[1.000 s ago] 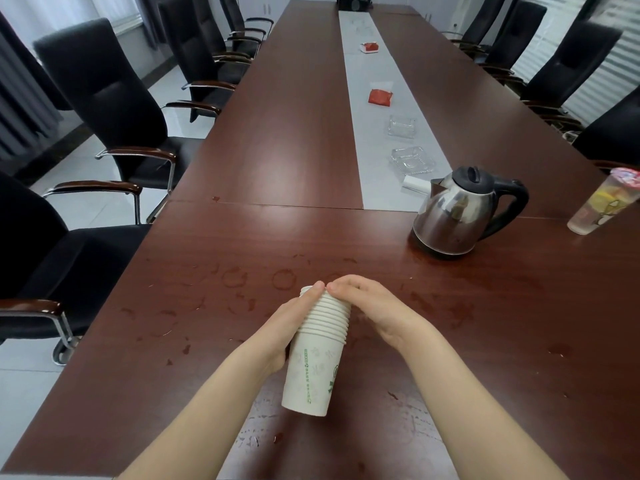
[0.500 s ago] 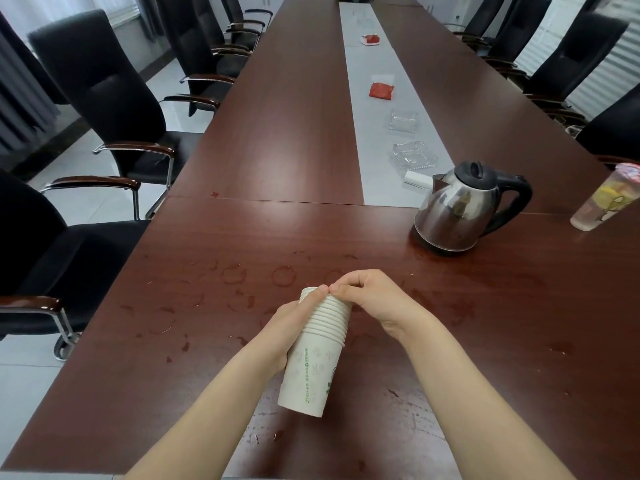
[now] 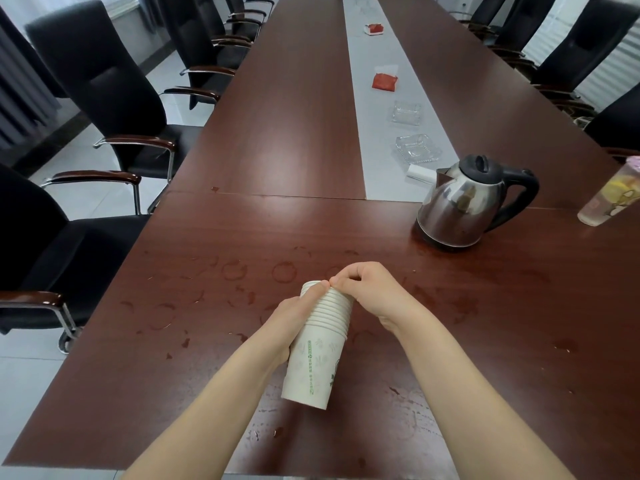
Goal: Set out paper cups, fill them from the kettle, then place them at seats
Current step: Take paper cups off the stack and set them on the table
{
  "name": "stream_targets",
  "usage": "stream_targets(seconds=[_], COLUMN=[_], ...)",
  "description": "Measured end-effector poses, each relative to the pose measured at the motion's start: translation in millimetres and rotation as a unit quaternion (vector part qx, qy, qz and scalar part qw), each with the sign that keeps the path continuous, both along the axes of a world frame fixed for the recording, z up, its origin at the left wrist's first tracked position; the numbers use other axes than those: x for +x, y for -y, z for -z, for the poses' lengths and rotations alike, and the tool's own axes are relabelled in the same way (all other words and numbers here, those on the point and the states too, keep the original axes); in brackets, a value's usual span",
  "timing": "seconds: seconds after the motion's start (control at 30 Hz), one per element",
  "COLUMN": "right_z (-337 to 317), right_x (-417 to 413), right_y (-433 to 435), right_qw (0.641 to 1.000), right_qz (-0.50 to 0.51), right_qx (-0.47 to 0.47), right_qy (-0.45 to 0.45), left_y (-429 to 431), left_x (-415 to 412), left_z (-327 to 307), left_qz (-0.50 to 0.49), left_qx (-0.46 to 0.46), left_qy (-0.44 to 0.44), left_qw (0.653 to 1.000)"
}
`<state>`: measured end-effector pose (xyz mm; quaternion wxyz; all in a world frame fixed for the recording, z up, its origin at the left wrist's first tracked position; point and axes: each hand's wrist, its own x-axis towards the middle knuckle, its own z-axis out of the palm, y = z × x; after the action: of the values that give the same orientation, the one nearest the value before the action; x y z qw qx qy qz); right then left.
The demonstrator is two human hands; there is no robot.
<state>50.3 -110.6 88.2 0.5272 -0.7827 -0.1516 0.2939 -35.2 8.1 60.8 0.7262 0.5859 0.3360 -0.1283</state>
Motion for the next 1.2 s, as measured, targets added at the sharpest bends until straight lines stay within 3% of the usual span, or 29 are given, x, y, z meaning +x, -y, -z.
stream_targets(seconds=[0.43,0.67,0.97,1.2], right_z=[-1.4,13.4,15.7,16.4], right_x=[29.9,37.9,40.2,39.4], right_y=[10.8,12.4,1.5,-17.8], right_qw=[0.997,0.992,0.958,0.955], right_qz=[0.069,0.068,0.033,0.021], right_qx=[0.031,0.036,0.053,0.077], right_qy=[0.009,-0.102,-0.279,-0.286], left_y=[0.4,3.9,-1.6,-14.9], left_x=[-3.9,-3.0,-3.1,-13.9], left_z=[4.9,7.6,9.6,9.7], left_qz=[0.023,0.043,0.071,0.053], left_qx=[-0.033,-0.057,-0.035,-0.041], left_qy=[0.009,0.056,0.067,0.074], left_qw=[0.999,0.996,0.995,0.995])
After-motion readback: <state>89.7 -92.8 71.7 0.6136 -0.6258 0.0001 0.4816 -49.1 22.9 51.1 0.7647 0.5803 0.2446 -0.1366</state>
